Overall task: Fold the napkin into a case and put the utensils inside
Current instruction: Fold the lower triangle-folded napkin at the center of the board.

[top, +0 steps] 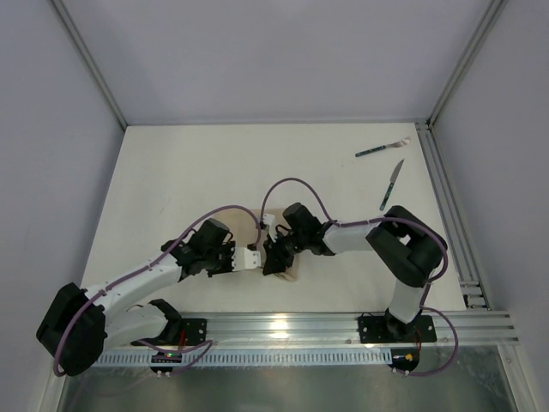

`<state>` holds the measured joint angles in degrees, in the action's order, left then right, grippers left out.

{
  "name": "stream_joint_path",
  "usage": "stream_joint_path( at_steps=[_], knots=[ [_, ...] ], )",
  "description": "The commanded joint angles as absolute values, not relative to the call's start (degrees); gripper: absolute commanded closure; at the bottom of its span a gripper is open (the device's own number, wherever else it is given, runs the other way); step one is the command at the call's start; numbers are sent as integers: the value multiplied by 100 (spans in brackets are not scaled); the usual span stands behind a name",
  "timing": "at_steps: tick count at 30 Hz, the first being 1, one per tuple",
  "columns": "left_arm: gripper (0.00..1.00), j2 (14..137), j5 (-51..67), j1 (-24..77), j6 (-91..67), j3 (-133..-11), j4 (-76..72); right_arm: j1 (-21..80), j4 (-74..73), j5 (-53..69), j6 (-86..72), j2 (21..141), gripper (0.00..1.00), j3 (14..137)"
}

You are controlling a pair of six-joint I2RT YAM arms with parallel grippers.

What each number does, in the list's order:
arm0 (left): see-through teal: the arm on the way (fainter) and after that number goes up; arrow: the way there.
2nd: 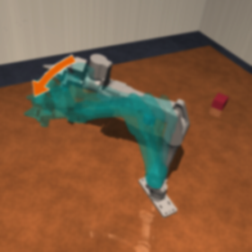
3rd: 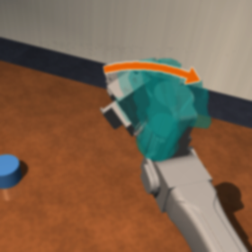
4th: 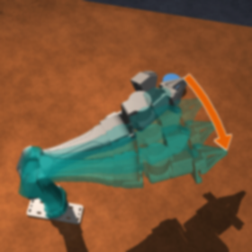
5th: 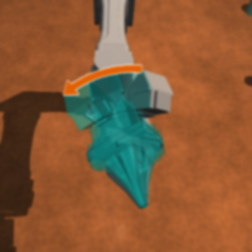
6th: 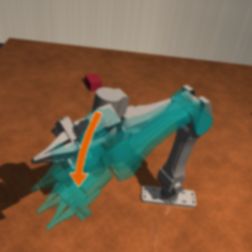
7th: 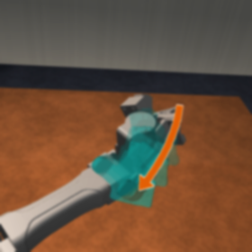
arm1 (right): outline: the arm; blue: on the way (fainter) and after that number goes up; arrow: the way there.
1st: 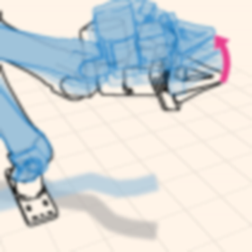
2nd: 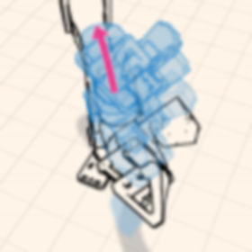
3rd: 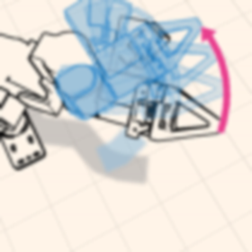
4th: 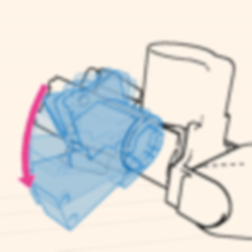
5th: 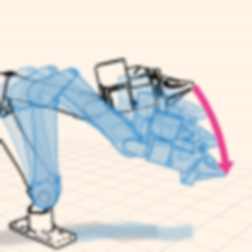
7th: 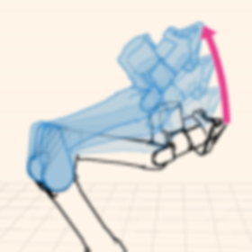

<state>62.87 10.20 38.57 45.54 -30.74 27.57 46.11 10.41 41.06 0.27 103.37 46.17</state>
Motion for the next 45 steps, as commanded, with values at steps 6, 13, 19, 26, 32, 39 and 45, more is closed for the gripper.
stream_joint_path(
  at_steps=[6,13,19,26,32,39,45],
  knots=[
    [100,6047,1090,3867,4324,-3155,2856,4553,-254,3876,281,9468,48,4895],
    [100,6179,1441,3762,4228,-3269,2988,4272,-106,4289,9,9271,45,5106],
    [100,6179,1897,3525,4236,-3384,3137,3877,684,4087,-843,10254,84,5203],
    [100,6310,3005,2611,4350,-3761,3489,3753,484,3999,-1046,10748,92,5028],
    [100,6977,3550,2110,4473,-4279,3630,3586,334,4201,-1020,10951,95,4931],
    [100,8155,3999,1442,4658,-4974,3876,3445,35,4543,-695,11206,95,5176],
    [100,9033,3850,1345,4869,-5370,3999,3437,-474,4754,-378,11241,92,5431]
  ],
)
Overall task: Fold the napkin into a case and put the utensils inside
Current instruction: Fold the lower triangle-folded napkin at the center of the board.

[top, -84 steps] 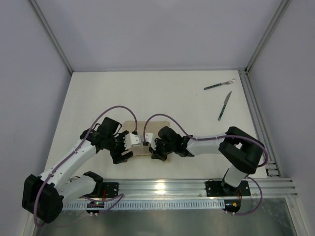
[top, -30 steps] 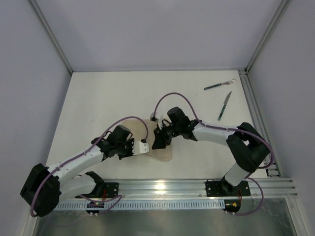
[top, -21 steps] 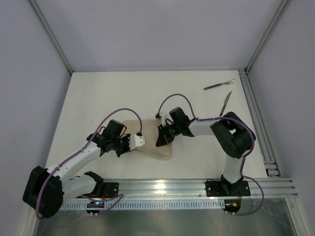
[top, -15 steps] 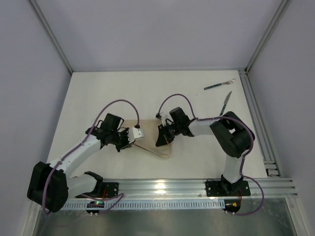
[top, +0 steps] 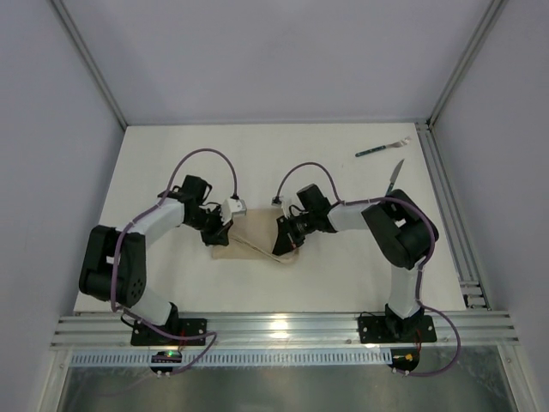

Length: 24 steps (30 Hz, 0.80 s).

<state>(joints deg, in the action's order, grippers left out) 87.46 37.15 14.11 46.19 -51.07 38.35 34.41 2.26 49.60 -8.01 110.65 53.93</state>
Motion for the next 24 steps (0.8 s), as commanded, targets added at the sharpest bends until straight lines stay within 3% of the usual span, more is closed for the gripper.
stream_joint_path(
  at_steps=[1,4,12,15,24],
  knots=[
    [100,9131,3815,1319,4930,-5422,4016,3428,-553,4781,-326,11241,91,5501],
    [100,9474,3797,1283,5079,-5660,4218,3428,-607,4860,-342,11171,88,5546],
    [100,9729,3902,1283,5256,-5889,4526,3393,-203,4694,-765,10014,58,5660],
    [100,9747,3920,1283,5273,-5915,4561,3340,95,4264,-730,9503,51,5546],
    [100,9765,3885,1283,5291,-5959,4605,3287,754,3745,921,7393,42,4282]
  ],
)
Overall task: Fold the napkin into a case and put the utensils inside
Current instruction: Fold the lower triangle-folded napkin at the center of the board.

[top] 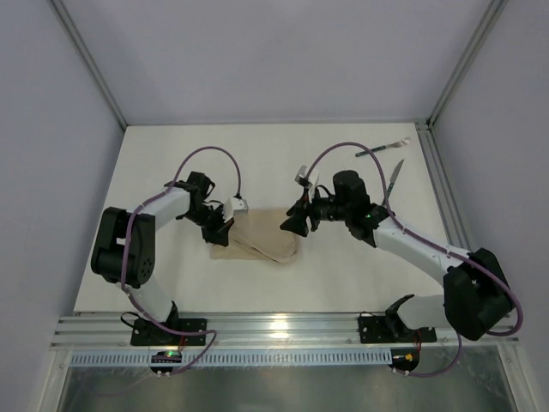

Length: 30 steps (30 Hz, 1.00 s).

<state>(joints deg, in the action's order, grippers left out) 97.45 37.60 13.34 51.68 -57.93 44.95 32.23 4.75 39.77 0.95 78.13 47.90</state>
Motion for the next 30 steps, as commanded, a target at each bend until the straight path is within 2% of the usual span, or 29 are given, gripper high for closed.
stream_joint_path(
  at_steps=[1,5,9,16,27,30],
  knots=[
    [100,9765,3876,1283,5291,-5942,4605,3374,886,3735,1158,7209,40,3871],
    [100,9747,3911,1283,5282,-5950,4597,3541,1388,3727,1520,6252,34,2981],
    [100,9791,3920,1283,5291,-5985,4632,3902,1669,3350,2021,5924,29,2461],
    [100,9765,3929,1283,5300,-6003,4667,4192,1854,3199,2408,7002,28,2689],
    [100,9765,3894,1292,5309,-5994,4711,4517,2680,2998,2461,8024,28,2786],
    [100,9756,3902,1292,5326,-6003,4746,4535,2707,2901,2329,8340,38,2900]
  ],
)
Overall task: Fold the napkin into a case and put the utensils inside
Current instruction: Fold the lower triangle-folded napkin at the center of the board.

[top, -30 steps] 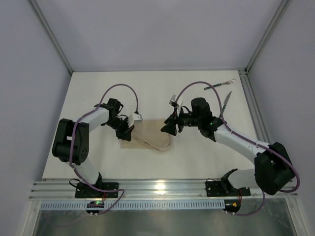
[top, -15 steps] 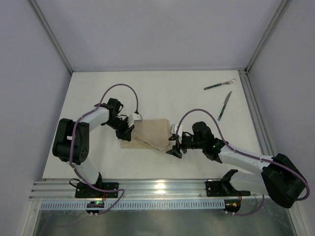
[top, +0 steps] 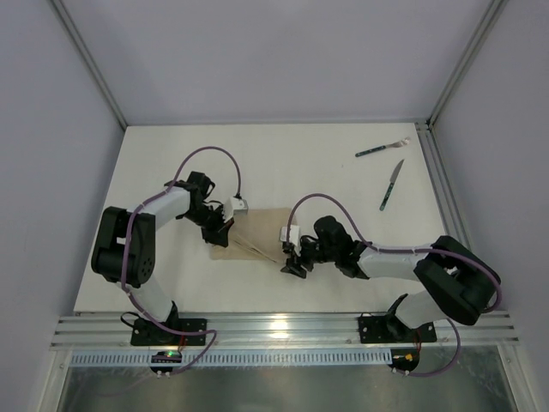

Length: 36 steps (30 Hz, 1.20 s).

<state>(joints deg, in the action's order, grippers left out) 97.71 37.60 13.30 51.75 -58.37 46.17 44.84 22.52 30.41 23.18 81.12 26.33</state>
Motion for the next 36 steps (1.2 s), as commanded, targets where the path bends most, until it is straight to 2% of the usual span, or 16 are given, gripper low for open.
stream_joint_path(
  at_steps=[1,2,3,4,8,9,11,12,15,22,26,31,36],
  knots=[
    [100,9756,3902,1283,5335,-6012,4763,4535,2707,2787,2225,8402,44,2918],
    [100,9756,3894,1283,5344,-6003,4772,4535,2681,2751,2180,8446,61,2944],
    [100,9756,3885,1283,5361,-6003,4790,4535,2672,2673,2101,8525,69,3005],
    [100,9756,3859,1283,5370,-6012,4799,4509,2541,2611,1953,8560,82,3049],
    [100,9765,3789,1283,5361,-6003,4834,4421,2321,2759,1610,8622,96,3173],
    [98,9765,3771,1292,5361,-6012,4851,4343,2286,2821,1495,8622,96,3208],
    [82,9721,3744,1275,5352,-6021,4869,4254,2189,3022,1136,8631,96,3252],
    [69,9695,3796,1231,5353,-6012,4887,4176,2136,3076,1012,8631,96,3261],
    [52,9493,3963,1108,5405,-6055,5062,4061,1978,3234,530,8666,96,3296],
    [34,8974,4438,695,5379,-6284,5501,3464,1890,4016,-860,9114,96,3524],
    [31,8763,4281,589,5072,-6241,5354,3252,1855,4236,-1213,9465,96,3700],
    [44,8315,3684,598,4212,-5696,4536,3226,1539,4289,-1441,9720,96,3902],
    [40,8446,3287,764,4253,-5371,4561,3217,1336,4307,-1485,9861,96,4043]
  ],
)
